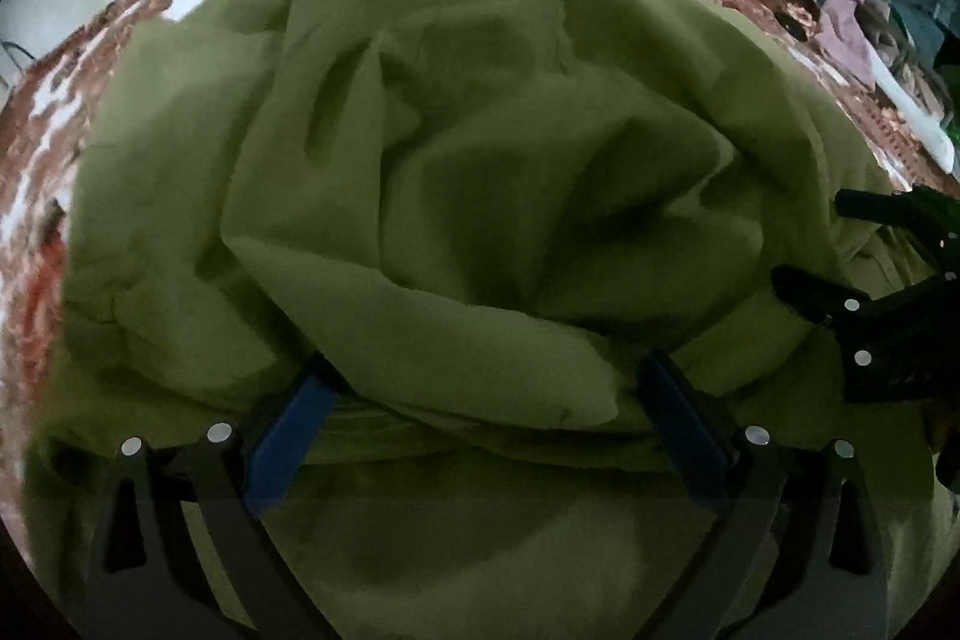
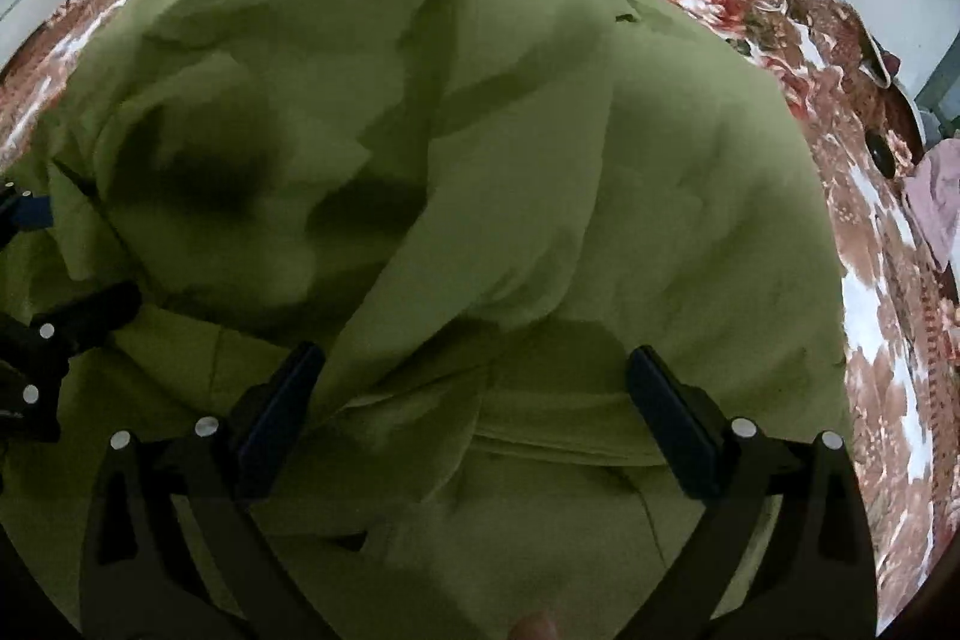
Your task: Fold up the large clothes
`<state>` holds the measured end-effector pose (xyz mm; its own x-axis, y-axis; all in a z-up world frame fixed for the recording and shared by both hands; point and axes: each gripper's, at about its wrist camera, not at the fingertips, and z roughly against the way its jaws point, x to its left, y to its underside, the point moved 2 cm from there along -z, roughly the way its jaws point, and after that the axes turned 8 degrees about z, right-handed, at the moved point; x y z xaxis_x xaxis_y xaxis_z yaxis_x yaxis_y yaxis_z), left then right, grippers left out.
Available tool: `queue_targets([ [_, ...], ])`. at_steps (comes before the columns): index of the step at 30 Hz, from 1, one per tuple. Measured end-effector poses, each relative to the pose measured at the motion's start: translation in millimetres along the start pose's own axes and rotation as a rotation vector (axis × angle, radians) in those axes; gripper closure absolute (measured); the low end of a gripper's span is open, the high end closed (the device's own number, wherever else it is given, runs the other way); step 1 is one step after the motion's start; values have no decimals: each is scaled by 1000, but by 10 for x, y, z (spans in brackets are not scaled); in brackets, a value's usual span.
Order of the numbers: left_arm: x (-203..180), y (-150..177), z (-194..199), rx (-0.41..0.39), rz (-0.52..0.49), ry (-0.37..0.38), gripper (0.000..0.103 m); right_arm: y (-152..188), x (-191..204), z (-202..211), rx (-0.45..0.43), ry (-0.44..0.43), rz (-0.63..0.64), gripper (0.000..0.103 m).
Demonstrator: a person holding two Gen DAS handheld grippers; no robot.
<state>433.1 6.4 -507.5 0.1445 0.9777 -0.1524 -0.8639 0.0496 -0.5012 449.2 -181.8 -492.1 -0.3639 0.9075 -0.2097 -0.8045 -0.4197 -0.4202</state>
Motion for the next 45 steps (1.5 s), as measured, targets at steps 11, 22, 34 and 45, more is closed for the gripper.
queue_targets([
  [11,-14,88,950,-56,55,50,6,308,-120,894,6,5,-64,5],
  [22,302,1397,1744,-4,151,-102,6,1649,-331,1541,53,29,-198,5],
  [34,910,2651,3105,86,250,-360,6,2853,-658,2321,163,7,-238,7],
  [45,1256,3073,2694,232,394,-164,6,3436,-839,2112,313,-159,-450,7],
])
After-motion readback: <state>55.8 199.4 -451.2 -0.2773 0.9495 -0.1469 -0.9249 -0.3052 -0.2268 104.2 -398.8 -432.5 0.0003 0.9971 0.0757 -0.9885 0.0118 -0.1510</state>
